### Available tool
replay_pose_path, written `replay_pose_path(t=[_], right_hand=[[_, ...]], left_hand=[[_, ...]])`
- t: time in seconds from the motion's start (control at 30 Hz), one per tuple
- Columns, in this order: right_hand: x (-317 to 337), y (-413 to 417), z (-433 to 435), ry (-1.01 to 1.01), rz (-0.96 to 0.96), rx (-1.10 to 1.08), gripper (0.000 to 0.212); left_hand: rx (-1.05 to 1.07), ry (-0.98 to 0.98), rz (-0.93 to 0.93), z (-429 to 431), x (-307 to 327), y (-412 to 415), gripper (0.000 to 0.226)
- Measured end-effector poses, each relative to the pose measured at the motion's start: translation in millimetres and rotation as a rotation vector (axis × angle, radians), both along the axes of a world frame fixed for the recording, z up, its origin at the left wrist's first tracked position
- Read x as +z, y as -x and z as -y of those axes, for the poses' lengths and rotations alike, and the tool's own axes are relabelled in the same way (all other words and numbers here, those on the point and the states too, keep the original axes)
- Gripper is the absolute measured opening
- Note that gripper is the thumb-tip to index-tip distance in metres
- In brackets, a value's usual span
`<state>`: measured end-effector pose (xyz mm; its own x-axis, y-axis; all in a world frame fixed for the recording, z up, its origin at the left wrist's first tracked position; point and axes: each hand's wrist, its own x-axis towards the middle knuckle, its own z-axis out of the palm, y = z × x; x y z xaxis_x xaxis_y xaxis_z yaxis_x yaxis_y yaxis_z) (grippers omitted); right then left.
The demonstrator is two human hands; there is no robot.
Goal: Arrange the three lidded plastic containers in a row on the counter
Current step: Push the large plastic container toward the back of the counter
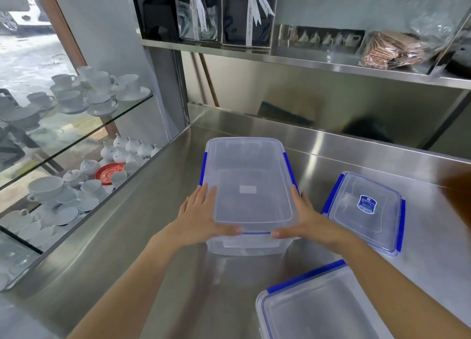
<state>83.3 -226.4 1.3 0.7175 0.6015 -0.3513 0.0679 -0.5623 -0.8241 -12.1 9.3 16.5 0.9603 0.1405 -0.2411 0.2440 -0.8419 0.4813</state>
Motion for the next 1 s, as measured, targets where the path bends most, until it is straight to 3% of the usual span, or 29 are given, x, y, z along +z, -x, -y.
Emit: replay_pose_path(t=[0.07, 0.13, 0.3, 0.43, 0.5, 0.67, 0.73, 0.8, 0.9, 1.0], right_hand=[[-7.4, -1.6, 6.6, 0.047, -0.017, 0.019, 0.144], [-12.8, -2.0, 5.8, 0.062, -0.006, 0.021, 0.149], [-10.0, 7.0, -7.3, 0.056, 0.052, -0.011, 0.142], [-6.9, 12.7, -20.8, 0.074, 0.085, -0.032, 0.132], [-10.2, 10.8, -30.7, 0.054, 0.112, -0.065, 0.133], [-17.8, -9.6, -63.6, 0.028, 0.207, -0.184, 0.121], [-17.9, -18.1, -74.4, 0.036, 0.24, -0.189, 0.117], [-18.5, -27.5, -81.9, 0.066, 0.261, -0.2, 0.115], [-19.4, -41.5, -89.3, 0.089, 0.287, -0.233, 0.103], [-21.0, -47.7, -94.5, 0.097, 0.298, -0.231, 0.098]], left_hand=[[-0.099, -0.069, -0.084, -3.0, -8.4, 14.0, 0.154], [-0.117, -0.098, -0.065, -10.3, -18.3, 12.9, 0.153], [-0.113, 0.008, -0.031, -27.4, -10.9, 6.1, 0.143], [-0.095, 0.032, -0.008, -50.0, -4.5, -1.6, 0.152], [-0.064, 0.006, 0.059, -57.8, -4.4, -7.5, 0.136], [0.008, -0.322, 0.446, -71.3, -15.3, -21.8, 0.048], [0.032, -0.41, 0.55, -72.1, -24.1, -28.9, 0.041], [0.042, -0.364, 0.499, -71.6, -26.5, -34.6, 0.055], [-0.023, -0.335, 0.298, -75.7, -35.3, -43.3, 0.107], [-0.026, -0.32, 0.242, -73.8, -38.4, -51.9, 0.103]])
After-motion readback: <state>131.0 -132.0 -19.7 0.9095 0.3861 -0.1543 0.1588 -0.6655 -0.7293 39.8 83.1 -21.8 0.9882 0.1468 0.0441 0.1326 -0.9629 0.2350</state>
